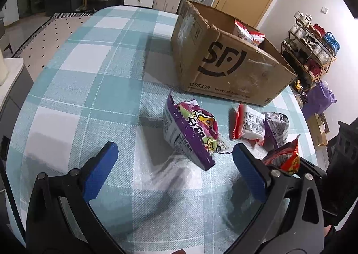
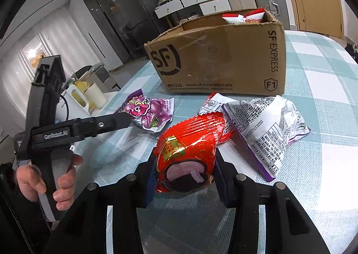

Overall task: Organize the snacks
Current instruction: 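Grasp the red chocolate bag with the right gripper, then lift the red bag with the right gripper while the left gripper grasps the purple candy bag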

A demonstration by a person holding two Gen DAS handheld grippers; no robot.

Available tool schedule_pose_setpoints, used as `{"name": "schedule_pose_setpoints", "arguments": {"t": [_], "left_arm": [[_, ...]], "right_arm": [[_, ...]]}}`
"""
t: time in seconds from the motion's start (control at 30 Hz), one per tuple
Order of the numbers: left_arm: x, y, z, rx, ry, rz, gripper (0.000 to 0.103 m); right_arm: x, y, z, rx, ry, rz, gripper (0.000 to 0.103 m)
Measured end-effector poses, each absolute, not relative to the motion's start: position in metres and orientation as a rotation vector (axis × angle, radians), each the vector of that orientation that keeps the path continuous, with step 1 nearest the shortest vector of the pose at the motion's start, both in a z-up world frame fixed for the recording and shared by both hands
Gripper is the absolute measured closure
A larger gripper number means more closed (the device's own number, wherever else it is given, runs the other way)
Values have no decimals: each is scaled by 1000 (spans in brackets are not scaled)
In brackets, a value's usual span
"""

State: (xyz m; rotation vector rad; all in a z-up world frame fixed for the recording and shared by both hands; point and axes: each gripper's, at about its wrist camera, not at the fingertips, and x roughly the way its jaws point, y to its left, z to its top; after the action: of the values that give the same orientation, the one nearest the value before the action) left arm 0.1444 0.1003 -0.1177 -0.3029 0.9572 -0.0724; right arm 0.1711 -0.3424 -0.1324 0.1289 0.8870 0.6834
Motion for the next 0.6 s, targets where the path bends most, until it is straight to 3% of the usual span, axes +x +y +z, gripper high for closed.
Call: {"name": "schedule_pose_setpoints", "arguments": {"t": [0.6], "left_arm": [[177, 81, -120, -280, 990, -95, 1]], "right_arm": [[158, -367, -118, 175, 858, 705, 58]]}}
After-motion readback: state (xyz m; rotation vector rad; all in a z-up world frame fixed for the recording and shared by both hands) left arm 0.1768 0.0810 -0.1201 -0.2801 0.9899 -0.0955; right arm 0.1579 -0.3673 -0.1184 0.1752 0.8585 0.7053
